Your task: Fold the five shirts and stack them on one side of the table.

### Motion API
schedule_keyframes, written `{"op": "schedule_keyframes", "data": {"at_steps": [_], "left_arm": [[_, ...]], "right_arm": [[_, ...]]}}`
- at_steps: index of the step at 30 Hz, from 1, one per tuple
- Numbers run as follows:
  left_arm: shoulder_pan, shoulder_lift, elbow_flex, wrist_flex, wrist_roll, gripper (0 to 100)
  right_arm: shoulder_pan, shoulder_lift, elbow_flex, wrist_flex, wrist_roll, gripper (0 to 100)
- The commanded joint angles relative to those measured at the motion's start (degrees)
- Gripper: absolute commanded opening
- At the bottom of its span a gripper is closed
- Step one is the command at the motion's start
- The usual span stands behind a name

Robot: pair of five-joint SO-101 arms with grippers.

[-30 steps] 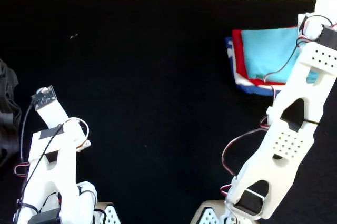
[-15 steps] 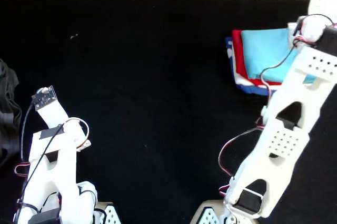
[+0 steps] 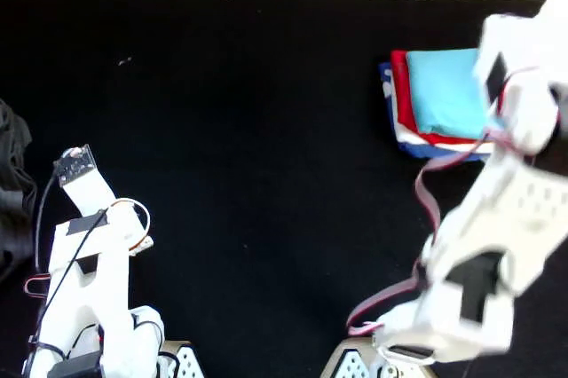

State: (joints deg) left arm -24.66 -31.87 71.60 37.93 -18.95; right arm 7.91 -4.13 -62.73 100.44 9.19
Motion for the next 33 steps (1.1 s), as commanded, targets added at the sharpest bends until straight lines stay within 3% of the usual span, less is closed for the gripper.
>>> {"op": "schedule_keyframes", "data": {"at_steps": [1, 6, 13, 18, 24, 33], "left_arm": [[-0.31, -0.4, 0.22, -1.32, -0.26, 1], [-0.31, -0.4, 0.22, -1.32, -0.26, 1], [-0.31, -0.4, 0.22, -1.32, -0.26, 1], [-0.31, -0.31, 0.22, -1.32, -0.26, 1], [-0.31, -0.31, 0.22, -1.32, -0.26, 1], [-0.31, -0.13, -0.04, -1.32, -0.26, 1]], "right_arm": [[-6.46, -17.27, 23.6, 0.66, -0.62, 0.5], [-12.7, -32.4, 59.91, -7.43, -0.62, 0.5], [-15.69, -53.49, 111.08, -34.95, -0.26, 0.5], [-15.87, -64.75, 137.71, -50.86, -0.26, 0.5], [-15.87, -72.13, 156.7, -59.74, -0.26, 0.9], [-15.87, -81.98, 164.26, -61.49, -0.26, 0.9]]}}
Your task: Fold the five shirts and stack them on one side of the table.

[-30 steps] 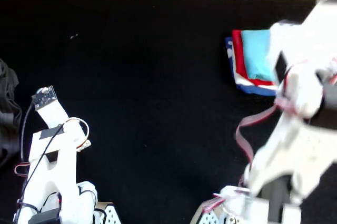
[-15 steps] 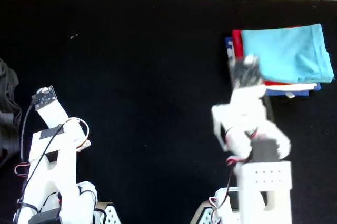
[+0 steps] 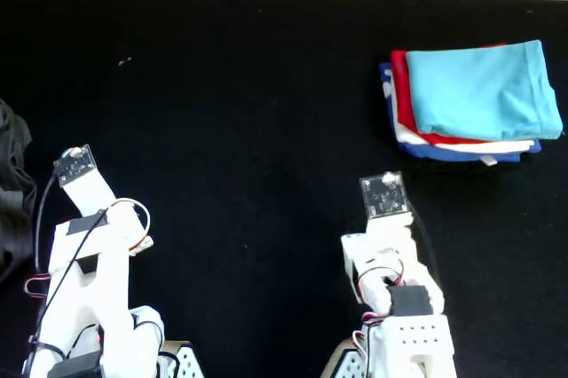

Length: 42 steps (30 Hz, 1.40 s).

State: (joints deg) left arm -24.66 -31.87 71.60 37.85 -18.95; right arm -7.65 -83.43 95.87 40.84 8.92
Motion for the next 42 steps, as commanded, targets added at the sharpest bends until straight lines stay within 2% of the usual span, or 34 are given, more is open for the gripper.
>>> {"op": "schedule_keyframes", "data": {"at_steps": [1, 4, 7, 11, 15, 18, 22, 26, 30, 37, 40, 42], "left_arm": [[-0.31, -0.04, -0.22, -1.23, -0.26, 1], [-0.57, -0.31, -1.45, -0.53, -0.35, 1], [-3.65, -0.4, -7.87, 9.49, -0.44, 1], [-14.46, 0.13, -23.52, 24.88, -2.37, 3], [-27.21, 0.13, -34.51, 30.07, -11.96, 17], [-35.38, 0.22, -35.56, 27.78, -20.13, 25], [-43.21, 4.35, -33.27, 16.09, -28.84, 25], [-48.84, 15.96, -34.86, 7.47, -32.97, 25], [-54.02, 28.7, -43.56, 7.03, -34.11, 25], [-54.81, 45.67, -55.69, 7.03, -33.85, 25], [-52.97, 47.52, -57.27, 8.18, -33.85, 25], [-50.95, 47.43, -57.8, 11.69, -33.85, 20]], "right_arm": [[-0.31, -3.74, 6.37, -2.59, 0.0, 0.9], [-0.31, -5.93, 7.52, -2.51, 0.0, 0.9], [-0.31, -6.2, 7.6, -1.8, 0.26, 0.9], [-0.31, -6.2, 7.69, -1.8, 2.9, 0.9], [-0.31, -6.2, 7.69, -1.8, 2.99, 0.9], [-0.31, -6.2, 7.69, -1.8, 3.08, 0.9], [-0.31, -6.2, 7.69, -1.8, 3.08, 0.9], [-0.31, -6.2, 7.69, -1.8, 3.08, 0.9], [-0.31, -6.2, 7.69, -1.8, 3.08, 0.9], [-0.31, -6.2, 7.69, -1.8, 3.16, 0.9], [-0.31, -6.2, 7.69, -1.8, 3.16, 0.9], [-0.31, -6.2, 7.69, -1.8, 3.16, 0.9]]}}
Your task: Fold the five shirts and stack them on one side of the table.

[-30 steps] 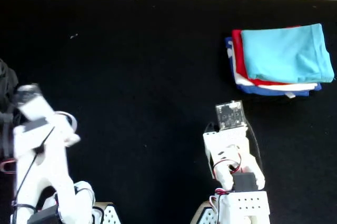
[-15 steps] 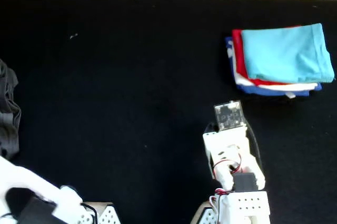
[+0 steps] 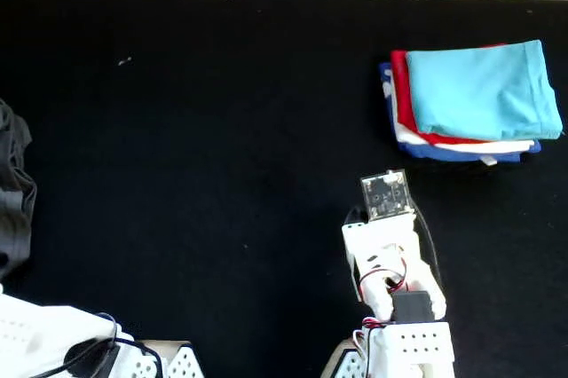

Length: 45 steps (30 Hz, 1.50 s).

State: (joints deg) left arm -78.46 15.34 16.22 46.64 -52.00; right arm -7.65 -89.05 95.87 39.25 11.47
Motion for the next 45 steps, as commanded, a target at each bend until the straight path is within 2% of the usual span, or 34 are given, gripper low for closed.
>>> {"op": "schedule_keyframes", "data": {"at_steps": [1, 3, 5, 8, 12, 17, 19, 22, 33, 42, 45], "left_arm": [[4.09, 0.22, -2.86, 4.84, -0.79, 15], [6.55, 0.22, -4.7, 9.76, -0.62, 1], [9.27, 0.22, -6.73, 14.33, 1.49, 4], [12.97, 0.22, -11.82, 21.19, 7.47, 0], [19.03, 0.22, -21.23, 33.23, 13.27, 1], [29.93, 0.22, -35.82, 50.9, 18.81, 1], [34.86, 0.04, -40.92, 55.38, 21.54, 1], [40.22, -4.0, -43.47, 55.21, 25.14, 1], [71.96, -27.82, -39.34, 55.03, 25.14, 1], [97.19, -30.2, -39.87, 54.95, 25.14, 1], [102.9, -29.93, -41.71, 54.95, 25.14, 1]], "right_arm": [[-0.31, -0.57, 7.69, -0.22, 0.62, 0.9], [-0.31, -0.57, 7.69, -0.22, 0.62, 0.9], [-0.31, -0.57, 7.69, -0.22, 0.62, 0.9], [-0.31, -0.57, 7.69, -0.22, 0.62, 0.9], [-0.31, -0.57, 7.69, -0.22, 0.62, 0.9], [-0.31, -0.57, 7.69, -0.22, 0.62, 0.9], [-0.31, -0.57, 7.69, -0.22, 0.62, 0.9], [-0.31, -0.57, 7.69, -0.22, 0.62, 0.9], [-0.31, -0.57, 7.69, -0.22, 0.62, 0.9], [-0.31, -0.57, 7.69, -0.22, 0.62, 0.9], [-0.31, -0.57, 7.69, -0.22, 0.62, 0.9]]}}
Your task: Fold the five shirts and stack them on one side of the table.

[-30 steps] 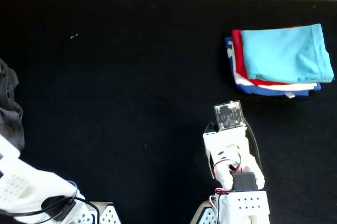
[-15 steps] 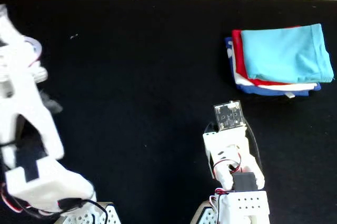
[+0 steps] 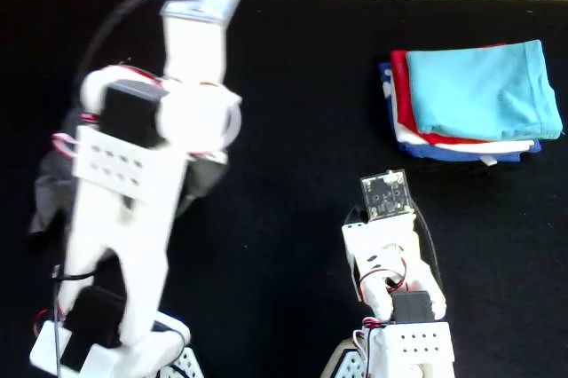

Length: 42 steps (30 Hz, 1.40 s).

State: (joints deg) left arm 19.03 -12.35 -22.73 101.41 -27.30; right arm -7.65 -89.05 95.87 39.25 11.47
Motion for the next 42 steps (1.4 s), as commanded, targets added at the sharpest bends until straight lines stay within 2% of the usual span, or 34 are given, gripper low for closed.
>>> {"op": "schedule_keyframes", "data": {"at_steps": [1, 4, 8, 12, 18, 22, 25, 32, 35, 42], "left_arm": [[6.46, -1.98, -2.77, 0.18, 0.44, 2], [6.9, -1.89, 0.48, -1.05, 0.44, 11], [4.09, -1.98, 6.2, -1.14, 0.44, 24], [-2.77, -2.51, 7.25, -0.97, 0.35, 25], [-20.88, -2.59, 8.75, -0.35, 0.26, 21], [-33.36, -2.59, 12.09, -0.18, 0.0, 18], [-42.07, -2.59, 15.69, -0.18, -6.42, 16], [-64.22, -2.59, 21.85, -0.53, -15.38, 16], [-73.1, -2.51, 25.01, -1.93, -19.96, 16], [-92.35, -1.98, 35.65, -15.47, -26.29, 16]], "right_arm": [[-0.31, -0.57, 7.69, -0.22, 0.62, 0.9], [-0.31, -0.57, 7.69, -0.22, 0.62, 0.9], [-0.31, -0.57, 7.69, -0.22, 0.62, 0.9], [-0.31, -0.57, 7.69, -0.22, 0.62, 0.9], [-0.31, -0.57, 7.52, -0.13, 0.62, 0.9], [-0.31, -0.57, 3.65, 5.76, 0.62, 0.9], [-0.57, -0.48, -2.33, 10.42, 0.62, 0.9], [-11.91, 3.21, -16.22, 16.48, 0.44, 0.9], [-17.27, 12.35, -21.85, 14.9, 0.44, 0.9], [-32.22, 42.42, -45.49, 13.32, -1.23, 1.0]]}}
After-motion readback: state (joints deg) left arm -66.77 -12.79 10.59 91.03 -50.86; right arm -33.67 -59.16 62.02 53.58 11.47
